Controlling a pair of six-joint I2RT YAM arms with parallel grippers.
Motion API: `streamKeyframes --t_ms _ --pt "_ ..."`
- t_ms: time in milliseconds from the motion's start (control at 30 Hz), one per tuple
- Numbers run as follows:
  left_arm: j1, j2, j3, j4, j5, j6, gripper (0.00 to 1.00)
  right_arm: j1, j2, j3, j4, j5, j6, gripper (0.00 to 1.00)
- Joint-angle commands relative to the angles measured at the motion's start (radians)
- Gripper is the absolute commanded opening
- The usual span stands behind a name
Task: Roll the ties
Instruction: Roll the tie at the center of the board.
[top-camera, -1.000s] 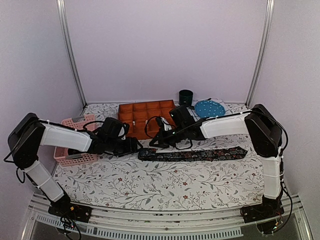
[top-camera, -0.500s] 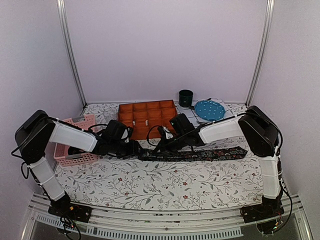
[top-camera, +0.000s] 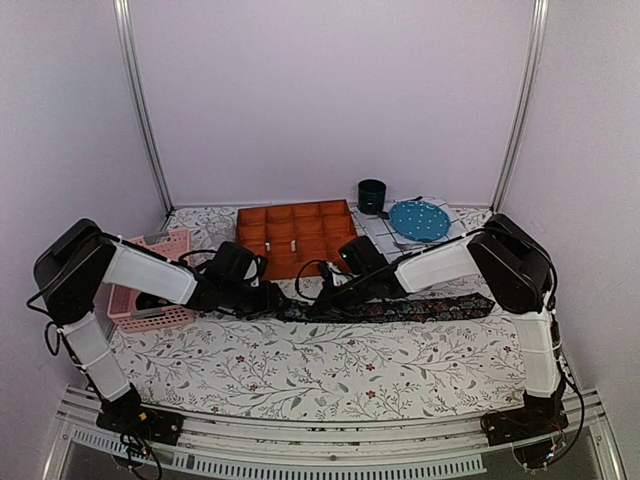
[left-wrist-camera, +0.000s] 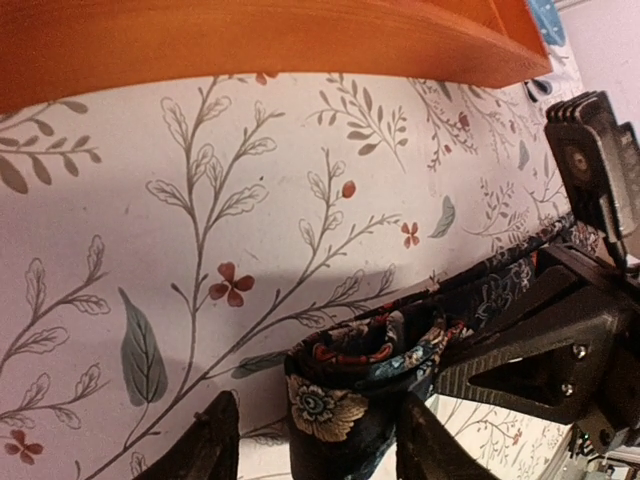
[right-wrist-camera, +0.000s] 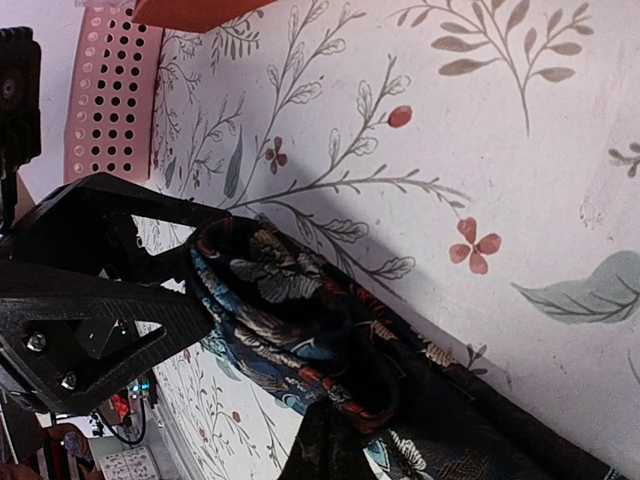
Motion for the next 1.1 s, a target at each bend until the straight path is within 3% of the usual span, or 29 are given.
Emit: streamKeyframes --t_ms 0,633,1067 --pt "0.012 -0.039 -0.009 0.013 -0.006 0.003 0.55 0.001 0.088 -0.016 0.008 0.028 0.012 0.0" --pt "0.026 0.032 -0.042 0.14 0.136 -0.041 0.57 -0.017 0.086 -0.069 0.055 0.029 0.044 0.0" --pt "0.041 0.062 -0.094 0.285 0.243 -0.074 0.48 -0.023 0.086 -0.083 0.08 0.016 0.059 0.0"
